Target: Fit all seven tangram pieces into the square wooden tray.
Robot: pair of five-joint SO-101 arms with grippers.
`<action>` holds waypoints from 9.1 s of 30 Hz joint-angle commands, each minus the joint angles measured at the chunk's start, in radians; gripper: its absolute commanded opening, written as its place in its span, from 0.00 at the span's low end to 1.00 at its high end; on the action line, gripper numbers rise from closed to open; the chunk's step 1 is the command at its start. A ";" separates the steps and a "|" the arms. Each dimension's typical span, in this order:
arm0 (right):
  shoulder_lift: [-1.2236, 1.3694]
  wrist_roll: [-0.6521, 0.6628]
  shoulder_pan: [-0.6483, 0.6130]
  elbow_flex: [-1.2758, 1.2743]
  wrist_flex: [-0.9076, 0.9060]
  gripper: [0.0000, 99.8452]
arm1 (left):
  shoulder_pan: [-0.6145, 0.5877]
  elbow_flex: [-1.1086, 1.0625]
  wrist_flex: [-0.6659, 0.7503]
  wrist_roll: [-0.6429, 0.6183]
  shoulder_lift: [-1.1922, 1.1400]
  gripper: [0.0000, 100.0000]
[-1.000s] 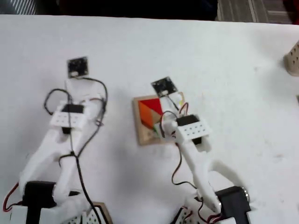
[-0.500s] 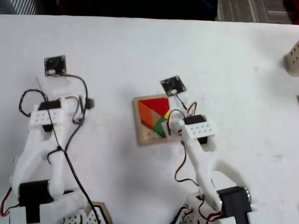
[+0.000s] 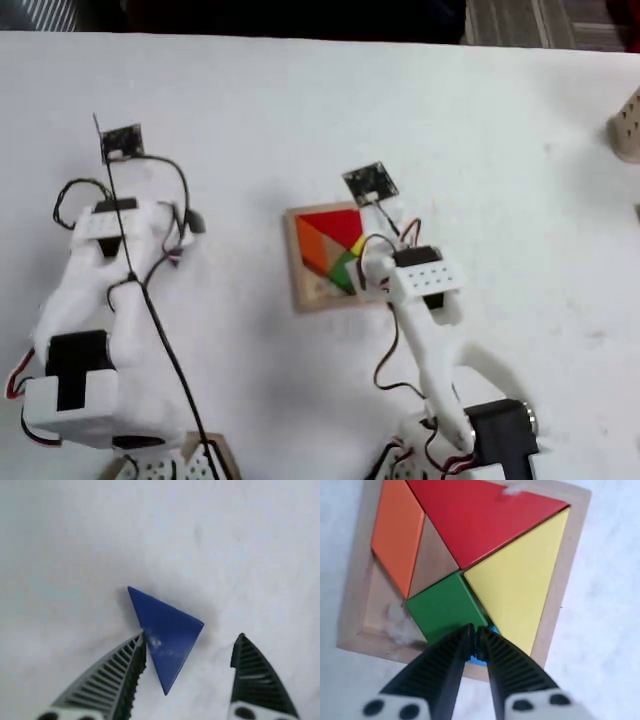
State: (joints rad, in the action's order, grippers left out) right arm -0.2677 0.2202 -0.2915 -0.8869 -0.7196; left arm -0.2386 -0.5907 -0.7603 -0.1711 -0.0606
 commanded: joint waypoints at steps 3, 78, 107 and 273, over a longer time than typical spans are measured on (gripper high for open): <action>-0.044 0.014 0.013 0.003 0.015 0.02 | -0.005 0.055 -0.003 -0.038 -0.004 0.28; -0.045 0.061 0.015 0.005 0.010 0.02 | -0.039 0.307 -0.167 -0.318 -0.229 0.26; -0.044 0.061 0.012 0.003 0.008 0.02 | -0.022 0.311 -0.153 -0.241 -0.228 0.17; -0.163 0.104 -0.191 -0.153 0.079 0.02 | 0.165 -0.247 0.127 -0.055 0.364 0.02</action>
State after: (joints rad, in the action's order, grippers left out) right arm -0.4595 0.2846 -0.4312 -1.0464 -0.6782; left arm -0.0760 -0.8408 -0.6559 -0.2232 0.2693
